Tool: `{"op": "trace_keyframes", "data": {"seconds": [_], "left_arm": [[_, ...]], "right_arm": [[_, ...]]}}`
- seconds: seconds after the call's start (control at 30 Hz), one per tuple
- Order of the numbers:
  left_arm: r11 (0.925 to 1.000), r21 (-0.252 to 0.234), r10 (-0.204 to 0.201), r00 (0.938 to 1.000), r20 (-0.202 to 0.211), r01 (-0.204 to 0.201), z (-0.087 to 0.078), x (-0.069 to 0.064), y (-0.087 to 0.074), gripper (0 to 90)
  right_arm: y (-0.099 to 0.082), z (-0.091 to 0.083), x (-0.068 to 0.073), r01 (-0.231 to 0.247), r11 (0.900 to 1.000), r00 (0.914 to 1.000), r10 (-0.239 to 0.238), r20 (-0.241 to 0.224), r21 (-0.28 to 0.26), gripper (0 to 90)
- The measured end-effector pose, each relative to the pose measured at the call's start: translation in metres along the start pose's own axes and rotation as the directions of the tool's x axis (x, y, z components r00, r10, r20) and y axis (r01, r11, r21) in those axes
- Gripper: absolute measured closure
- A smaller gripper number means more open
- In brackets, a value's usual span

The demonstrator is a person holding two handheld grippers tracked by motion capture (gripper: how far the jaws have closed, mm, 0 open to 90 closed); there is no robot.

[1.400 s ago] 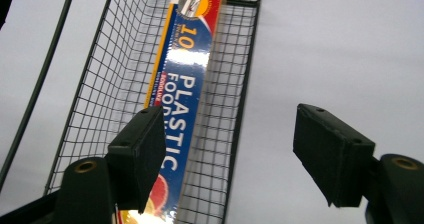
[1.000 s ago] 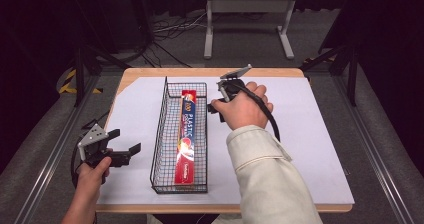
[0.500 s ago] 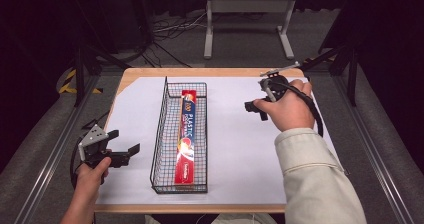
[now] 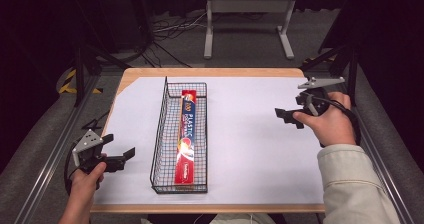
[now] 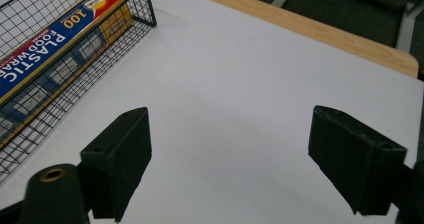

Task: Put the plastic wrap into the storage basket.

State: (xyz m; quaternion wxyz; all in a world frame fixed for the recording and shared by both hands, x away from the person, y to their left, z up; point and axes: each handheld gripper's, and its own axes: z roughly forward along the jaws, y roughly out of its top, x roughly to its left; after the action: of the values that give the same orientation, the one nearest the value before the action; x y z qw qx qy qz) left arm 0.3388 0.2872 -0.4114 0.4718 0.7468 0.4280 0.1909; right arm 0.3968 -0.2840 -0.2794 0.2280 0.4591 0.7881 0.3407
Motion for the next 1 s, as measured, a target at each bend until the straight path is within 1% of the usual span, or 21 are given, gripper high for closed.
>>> {"op": "trace_keyframes", "data": {"seconds": [0.07, 0.13, 0.23, 0.27, 0.3, 0.33, 0.37, 0.4, 0.43, 0.47, 0.5, 0.53, 0.67, 0.73, 0.8, 0.83, 0.9, 0.93, 1.0], "left_arm": [[1.0000, 0.005, -0.003, 1.0000, 0.002, 0.003, 0.001, 0.001, -0.001, 2.7], [1.0000, 0.002, 0.003, 1.0000, 0.005, -0.003, 0.002, 0.001, -0.002, 2.7], [0.9994, -0.013, 0.031, 0.9995, 0.008, -0.031, 0.005, 0.001, -0.003, 2.7], [0.9994, -0.013, 0.031, 0.9995, 0.008, -0.031, 0.005, 0.001, -0.003, 2.6], [0.9992, -0.013, 0.037, 0.9991, 0.021, -0.037, 0.007, 0.000, -0.005, 2.6], [0.9992, -0.013, 0.037, 0.9991, 0.021, -0.037, 0.007, 0.000, -0.005, 2.6], [0.9986, -0.013, 0.051, 0.9982, 0.032, -0.050, 0.009, -0.001, -0.005, 2.6], [0.9986, -0.013, 0.051, 0.9982, 0.032, -0.050, 0.009, -0.001, -0.005, 2.6], [0.9980, -0.016, 0.062, 0.9972, 0.042, -0.061, 0.010, -0.002, -0.006, 2.6], [0.9980, -0.016, 0.062, 0.9972, 0.042, -0.061, 0.010, -0.002, -0.006, 2.6], [0.9977, -0.014, 0.066, 0.9968, 0.046, -0.066, 0.010, -0.002, -0.006, 2.6], [0.9976, -0.014, 0.069, 0.9966, 0.045, -0.068, 0.011, -0.003, -0.006, 2.6], [0.9971, -0.014, 0.075, 0.9958, 0.052, -0.075, 0.012, -0.003, -0.006, 2.6], [0.9975, -0.012, 0.071, 0.9959, 0.056, -0.070, 0.013, -0.002, -0.007, 2.6], [0.9973, -0.013, 0.073, 0.9954, 0.062, -0.072, 0.015, -0.002, -0.007, 2.6], [0.9972, -0.010, 0.075, 0.9952, 0.062, -0.075, 0.016, -0.002, -0.008, 2.6], [0.9969, -0.011, 0.079, 0.9948, 0.065, -0.078, 0.018, -0.002, -0.008, 2.6], [0.9966, -0.010, 0.082, 0.9943, 0.069, -0.082, 0.019, -0.002, -0.008, 2.6], [0.9942, -0.007, 0.107, 0.9926, 0.058, -0.107, 0.020, -0.002, -0.010, 2.6]], "right_arm": [[-0.011, -0.003, -0.011, -0.001, 0.9995, 1.0000, 0.001, -0.009, -0.031, 17.2], [-0.022, -0.004, -0.019, 0.002, 0.9989, 0.9999, -0.003, -0.016, -0.046, 16.1], [-0.037, -0.002, -0.026, 0.020, 0.9971, 0.9993, -0.023, -0.029, -0.074, 16.1], [-0.045, -0.001, -0.029, 0.020, 0.9949, 0.9991, -0.023, -0.035, -0.099, 16.1], [-0.051, 0.001, -0.031, 0.017, 0.9930, 0.9992, -0.021, -0.034, -0.117, 16.1], [-0.051, 0.001, -0.031, 0.017, 0.9930, 0.9992, -0.021, -0.034, -0.117, 16.1], [-0.056, 0.002, -0.032, 0.022, 0.9922, 0.9992, -0.026, -0.030, -0.123, 16.0], [-0.056, 0.002, -0.032, 0.022, 0.9922, 0.9992, -0.026, -0.030, -0.123, 16.0], [-0.078, 0.009, -0.035, 0.035, 0.9901, 0.9981, -0.042, -0.046, -0.136, 16.0], [-0.078, 0.009, -0.035, 0.035, 0.9901, 0.9981, -0.042, -0.046, -0.136, 16.0], [-0.090, 0.013, -0.036, 0.028, 0.9874, 0.9974, -0.038, -0.061, -0.156, 16.0], [-0.090, 0.013, -0.036, 0.028, 0.9874, 0.9974, -0.038, -0.061, -0.156, 16.0], [-0.110, 0.019, -0.037, 0.015, 0.9844, 0.9964, -0.030, -0.079, -0.175, 15.4], [-0.119, 0.024, -0.038, -0.007, 0.9826, 0.9939, -0.014, -0.109, -0.186, 14.4], [-0.126, 0.027, -0.039, 0.017, 0.9869, 0.9936, -0.035, -0.108, -0.161, 16.5], [-0.129, 0.028, -0.040, 0.023, 0.9871, 0.9939, -0.040, -0.102, -0.158, 16.4], [-0.133, 0.030, -0.040, 0.021, 0.9850, 0.9948, -0.038, -0.095, -0.171, 16.2], [-0.136, 0.032, -0.039, 0.013, 0.9830, 0.9944, -0.032, -0.101, -0.183, 15.6], [-0.141, 0.036, -0.038, -0.002, 0.9799, 0.9937, -0.020, -0.110, -0.200, 14.7]]}}
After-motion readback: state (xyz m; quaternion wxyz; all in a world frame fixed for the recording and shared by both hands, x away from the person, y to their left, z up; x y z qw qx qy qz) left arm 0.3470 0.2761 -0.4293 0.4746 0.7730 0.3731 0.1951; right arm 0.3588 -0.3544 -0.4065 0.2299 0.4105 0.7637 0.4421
